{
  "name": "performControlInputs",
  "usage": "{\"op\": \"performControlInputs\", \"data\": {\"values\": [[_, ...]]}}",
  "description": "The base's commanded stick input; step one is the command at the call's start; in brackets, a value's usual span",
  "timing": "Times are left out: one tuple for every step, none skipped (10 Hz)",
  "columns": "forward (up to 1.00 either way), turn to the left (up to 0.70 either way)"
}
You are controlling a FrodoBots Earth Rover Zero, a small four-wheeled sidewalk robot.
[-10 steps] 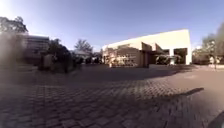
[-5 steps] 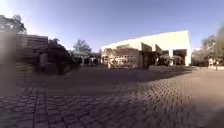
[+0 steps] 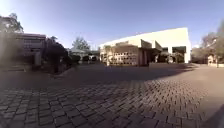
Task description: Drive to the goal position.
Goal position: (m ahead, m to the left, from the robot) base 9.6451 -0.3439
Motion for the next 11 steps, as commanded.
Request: {"op": "performControlInputs", "data": {"values": [[0.85,0.0],[0.85,0.0],[0.85,0.0],[0.85,0.0],[0.85,0.0],[0.85,0.0],[0.85,0.0],[0.85,0.0],[0.85,0.0],[0.85,0.0],[0.85,0.0]]}}
